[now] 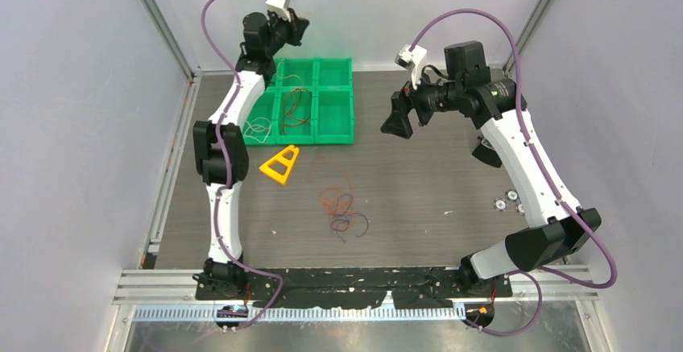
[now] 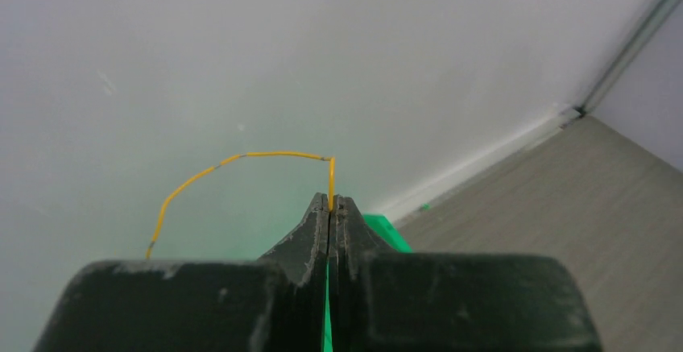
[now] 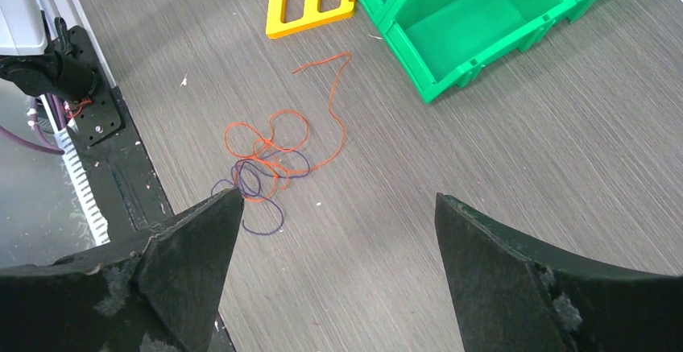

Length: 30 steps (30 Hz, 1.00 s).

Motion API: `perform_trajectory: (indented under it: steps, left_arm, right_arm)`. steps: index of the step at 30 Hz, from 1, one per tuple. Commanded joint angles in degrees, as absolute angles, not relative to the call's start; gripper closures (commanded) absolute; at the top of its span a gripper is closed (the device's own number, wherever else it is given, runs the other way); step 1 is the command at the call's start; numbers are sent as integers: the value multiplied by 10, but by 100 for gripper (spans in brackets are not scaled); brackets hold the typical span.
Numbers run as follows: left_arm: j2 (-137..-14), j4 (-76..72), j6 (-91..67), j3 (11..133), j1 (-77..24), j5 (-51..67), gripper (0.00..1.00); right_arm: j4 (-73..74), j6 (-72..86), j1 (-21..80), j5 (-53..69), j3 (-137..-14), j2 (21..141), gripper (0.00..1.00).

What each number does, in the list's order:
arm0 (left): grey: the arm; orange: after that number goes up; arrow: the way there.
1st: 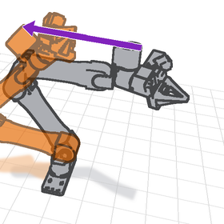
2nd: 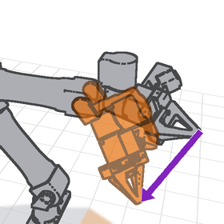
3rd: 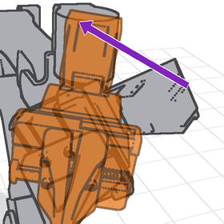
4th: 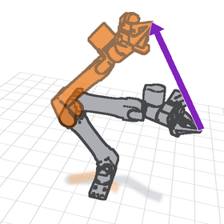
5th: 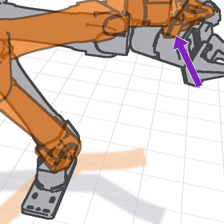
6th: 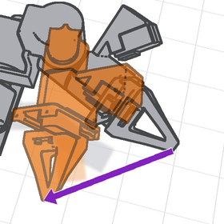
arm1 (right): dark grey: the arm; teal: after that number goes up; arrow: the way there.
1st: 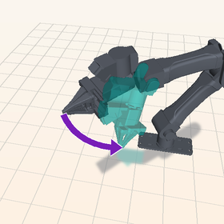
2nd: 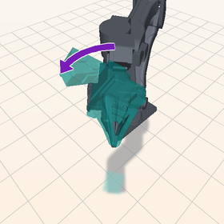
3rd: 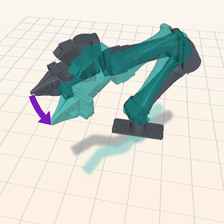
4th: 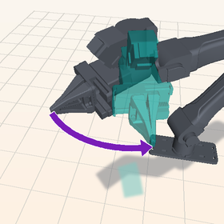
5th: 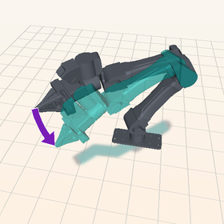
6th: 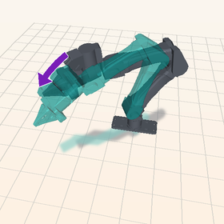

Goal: Untangle the cables

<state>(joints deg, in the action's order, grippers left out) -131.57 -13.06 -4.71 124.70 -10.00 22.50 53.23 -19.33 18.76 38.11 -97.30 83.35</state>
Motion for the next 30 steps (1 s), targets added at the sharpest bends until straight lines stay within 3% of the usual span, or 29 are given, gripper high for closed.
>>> perform_trajectory:
  steps: [1,4,14,21,26,30]
  left_arm:
    - [-1297,-137,-210,1173,-99,270,100]
    - [-1306,-118,-231,1154,-94,296,100]
    - [-1286,-13,-345,1123,-54,222,100]
    - [-1325,37,-362,1180,-51,209,97]
    - [-1368,43,-381,1222,-48,254,98]
    - [-1371,-74,-393,1225,-55,381,100]
  right_arm:
    - [534,-197,182,376,-993,829,5]
    - [545,-201,179,375,-993,830,5]
    - [555,-202,175,373,-985,827,5]
    - [552,-192,174,374,-990,836,5]
    - [572,-191,174,370,-999,842,5]
    - [581,-189,174,369,-998,842,5]
